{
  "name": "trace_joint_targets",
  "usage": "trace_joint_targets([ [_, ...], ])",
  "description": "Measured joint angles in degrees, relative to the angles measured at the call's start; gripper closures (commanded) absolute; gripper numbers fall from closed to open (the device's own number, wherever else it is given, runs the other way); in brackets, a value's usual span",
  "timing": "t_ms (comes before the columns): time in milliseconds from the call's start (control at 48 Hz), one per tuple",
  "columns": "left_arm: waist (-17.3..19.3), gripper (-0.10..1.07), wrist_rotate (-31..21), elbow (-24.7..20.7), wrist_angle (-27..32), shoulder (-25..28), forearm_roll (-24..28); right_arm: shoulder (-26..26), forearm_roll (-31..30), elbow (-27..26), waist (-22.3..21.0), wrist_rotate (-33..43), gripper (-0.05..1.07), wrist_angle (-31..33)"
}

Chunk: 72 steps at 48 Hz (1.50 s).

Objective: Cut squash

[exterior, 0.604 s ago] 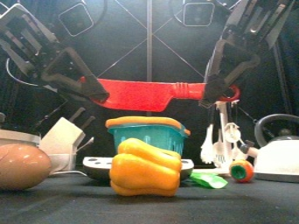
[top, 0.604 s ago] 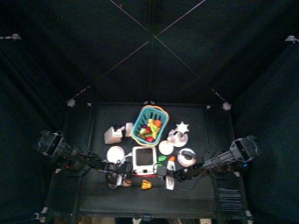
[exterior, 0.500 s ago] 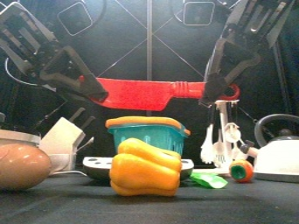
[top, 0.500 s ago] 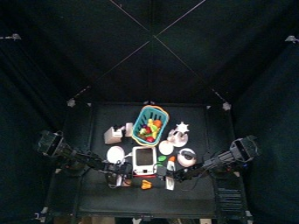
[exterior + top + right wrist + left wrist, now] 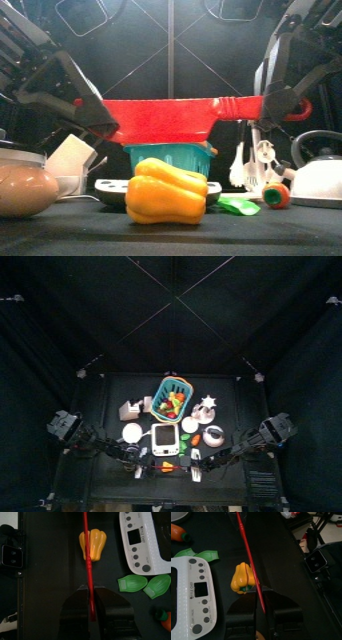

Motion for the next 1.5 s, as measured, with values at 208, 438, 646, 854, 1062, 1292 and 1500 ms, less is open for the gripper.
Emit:
trace_joint_targets([
  [208,0.0,0.50,0.3,-0.2,-0.2,0.6,-1.2,1.0,0.7,0.0,0.1,0.0,0.83,0.0],
  [438,0.0,0.50,0.6,-0.1,-0.1,0.6,-1.3,1.1,0.9,-0.1,0.0,-0.1,0.83,0.0],
  [646,0.0,0.50,0.7,-0.2,-0.1,0.5,-1.4,1.1,0.9,-0.1,0.0,-0.4,0.83,0.0],
  [854,0.3,0.50,0.9,-0.1,-0.1,0.5,-1.1,1.1,0.9,-0.1,0.0,-0.4,0.83,0.2],
  [1062,0.7,0.50,0.9,-0.1,-0.1,0.4,-1.0,1.1,1.0,-0.1,0.0,-0.4,0.83,0.3],
  [1292,1.3,0.50,0.9,-0.1,-0.1,0.5,-0.8,1.1,0.9,-0.1,0.0,-0.4,0.83,0.4],
  [1500,1.7,0.50,0.9,-0.1,-0.1,0.4,-0.6,1.1,0.9,-0.1,-0.1,-0.3,0.83,0.4],
])
